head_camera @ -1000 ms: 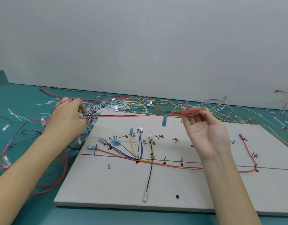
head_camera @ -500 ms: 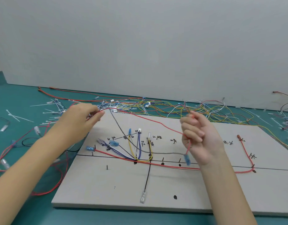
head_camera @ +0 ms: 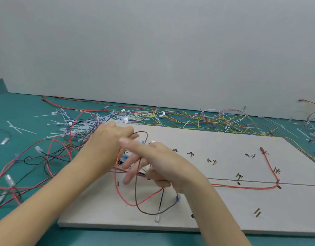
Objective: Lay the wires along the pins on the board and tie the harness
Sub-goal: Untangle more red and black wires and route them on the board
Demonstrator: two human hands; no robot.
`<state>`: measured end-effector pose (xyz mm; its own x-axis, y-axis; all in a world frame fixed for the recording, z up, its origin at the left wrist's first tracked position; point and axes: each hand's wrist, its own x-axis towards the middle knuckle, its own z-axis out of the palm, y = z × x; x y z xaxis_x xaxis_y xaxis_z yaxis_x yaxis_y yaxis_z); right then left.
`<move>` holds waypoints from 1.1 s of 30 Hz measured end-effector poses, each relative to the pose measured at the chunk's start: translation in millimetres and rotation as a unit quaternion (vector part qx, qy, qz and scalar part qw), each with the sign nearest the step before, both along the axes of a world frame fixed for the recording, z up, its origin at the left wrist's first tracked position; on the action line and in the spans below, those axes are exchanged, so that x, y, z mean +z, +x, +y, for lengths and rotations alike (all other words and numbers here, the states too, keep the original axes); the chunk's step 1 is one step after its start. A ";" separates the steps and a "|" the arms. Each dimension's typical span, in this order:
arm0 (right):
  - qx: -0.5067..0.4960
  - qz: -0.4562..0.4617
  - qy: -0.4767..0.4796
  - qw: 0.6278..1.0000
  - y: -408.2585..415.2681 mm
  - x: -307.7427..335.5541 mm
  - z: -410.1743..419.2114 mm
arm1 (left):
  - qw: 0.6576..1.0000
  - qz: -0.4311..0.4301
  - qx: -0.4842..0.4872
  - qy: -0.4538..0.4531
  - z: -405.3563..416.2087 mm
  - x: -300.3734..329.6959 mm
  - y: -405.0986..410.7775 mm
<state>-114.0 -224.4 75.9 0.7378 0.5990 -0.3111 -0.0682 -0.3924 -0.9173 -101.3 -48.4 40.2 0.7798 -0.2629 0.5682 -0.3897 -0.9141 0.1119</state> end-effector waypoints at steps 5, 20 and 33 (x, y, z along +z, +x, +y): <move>-0.047 -0.008 0.083 0.995 -9.7 -8.5 23.1 | 1.000 -0.017 0.017 -0.017 -4.1 -3.4 0.6; -0.034 -0.055 0.047 0.997 -10.0 -19.5 29.2 | 0.998 -0.005 0.040 -0.057 2.2 -9.6 6.3; -0.181 -0.005 0.358 0.916 15.1 6.9 -11.1 | 0.979 0.074 0.160 -0.101 59.4 -11.6 21.3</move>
